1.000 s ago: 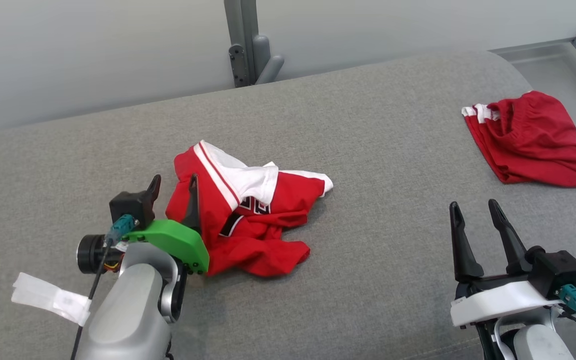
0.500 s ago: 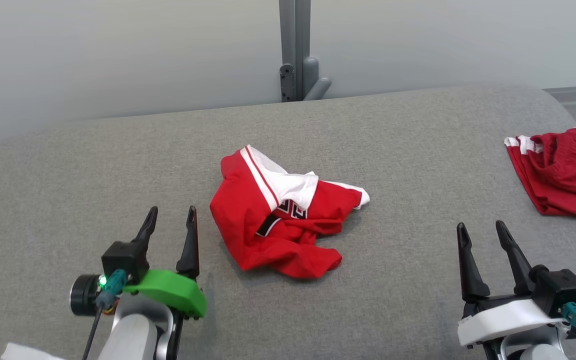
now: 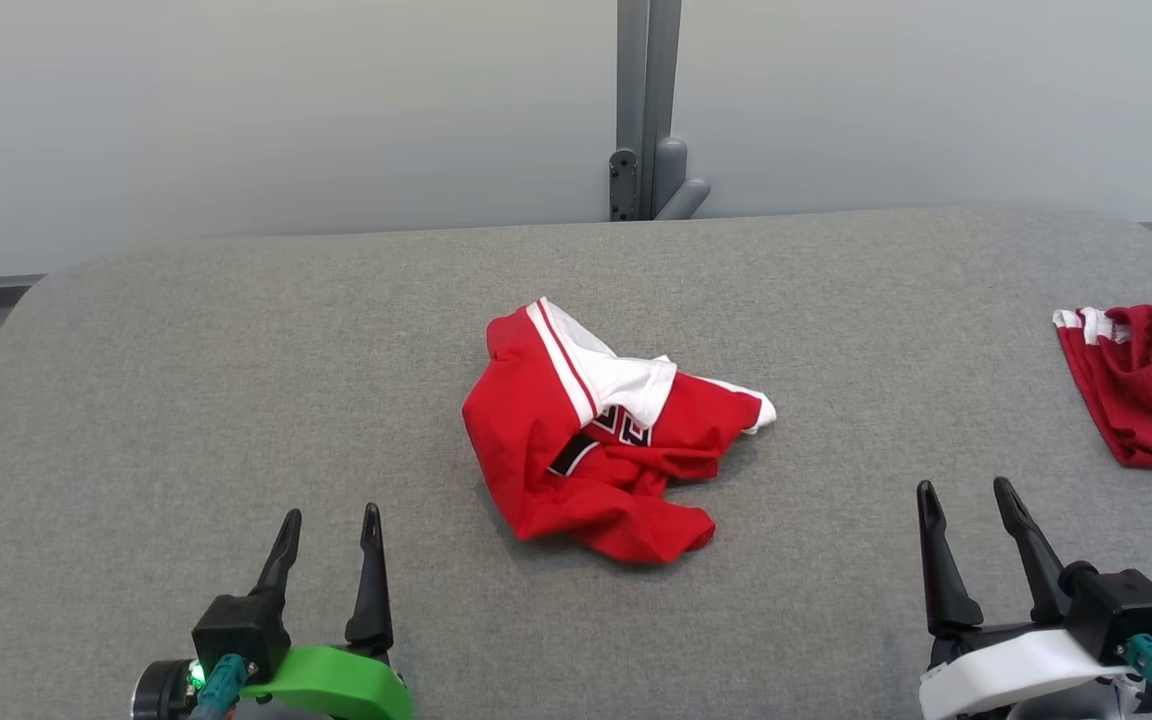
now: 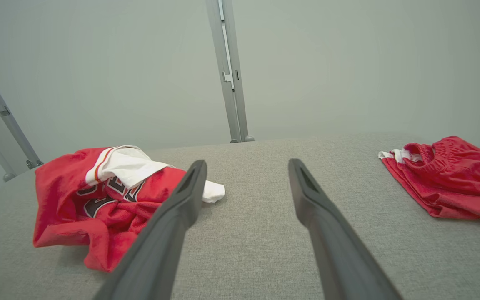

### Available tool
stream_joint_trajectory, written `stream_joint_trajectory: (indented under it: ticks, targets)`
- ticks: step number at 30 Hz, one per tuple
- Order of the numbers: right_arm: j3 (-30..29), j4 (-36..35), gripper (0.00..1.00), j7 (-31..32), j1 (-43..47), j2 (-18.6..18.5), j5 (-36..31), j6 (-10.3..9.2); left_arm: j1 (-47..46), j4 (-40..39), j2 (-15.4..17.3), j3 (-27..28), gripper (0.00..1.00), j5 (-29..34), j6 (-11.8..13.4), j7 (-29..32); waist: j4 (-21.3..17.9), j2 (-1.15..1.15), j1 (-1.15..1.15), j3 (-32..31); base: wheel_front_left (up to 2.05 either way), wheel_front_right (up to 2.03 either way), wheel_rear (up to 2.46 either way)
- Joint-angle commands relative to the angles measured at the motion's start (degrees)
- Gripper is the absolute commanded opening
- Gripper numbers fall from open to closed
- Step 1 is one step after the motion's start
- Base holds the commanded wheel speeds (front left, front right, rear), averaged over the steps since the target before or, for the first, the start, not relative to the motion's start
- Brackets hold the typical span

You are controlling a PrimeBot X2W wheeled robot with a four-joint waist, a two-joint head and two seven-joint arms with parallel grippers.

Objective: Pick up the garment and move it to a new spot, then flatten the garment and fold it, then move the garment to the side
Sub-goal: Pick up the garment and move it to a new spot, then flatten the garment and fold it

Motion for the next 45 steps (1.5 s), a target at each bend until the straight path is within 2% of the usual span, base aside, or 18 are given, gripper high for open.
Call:
stream_joint_trajectory:
  ticks: [1, 22, 30, 34, 39, 42, 45]
  targets:
    - [0.1, 0.1, 1.00, -0.4, 0.6, -0.1, 0.3, -0.06, 0.9, -0.3, 0.0, 0.0, 1.00, 0.4, 0.4, -0.1, 0.0, 0.00, 0.00, -0.1, 0.00, 0.00, 0.00]
    - [0.7, 1.2, 1.00, -0.5, -0.6, -0.1, 0.1, -0.06, 1.3, -1.1, -0.4, 0.5, 1.00, 1.9, 0.2, -0.1, 0.0, 0.00, 0.00, 0.2, 0.00, 0.00, 0.00]
    - [1.0, 0.9, 1.00, -0.5, -0.6, -0.1, -0.1, -0.06, -0.2, -2.4, -0.4, -0.7, 1.00, 3.1, -1.2, -0.1, -0.8, 0.00, 0.00, 0.8, 0.00, 0.00, 0.00]
    - [1.2, 1.0, 1.00, -0.5, -0.7, -0.1, -0.3, -0.05, -2.7, -1.6, -0.4, -3.7, 1.00, 4.3, -2.8, -0.1, -1.7, 0.00, 0.00, 1.4, 0.00, 0.00, 0.00]
    - [1.9, 1.3, 1.00, -0.4, -1.2, -0.1, -0.3, -0.06, -7.9, 0.9, -0.4, -11.0, 1.00, 4.5, -4.7, -0.2, -3.5, 0.00, 0.00, 2.3, 0.00, 0.00, 0.00]
    - [2.5, 1.4, 1.00, -0.3, -1.8, -0.1, -0.3, -0.06, -12.0, 3.6, -0.3, -15.6, 1.00, 3.5, -4.8, 0.2, -5.1, 0.00, 0.00, 3.4, 0.00, 0.00, 0.00]
    - [3.5, 1.4, 1.00, -0.2, -2.6, -0.1, -0.3, -0.06, -16.1, 7.4, -0.3, -18.4, 1.00, 1.6, -3.5, 1.1, -7.5, 0.00, 0.00, 4.9, 0.00, 0.00, 0.00]
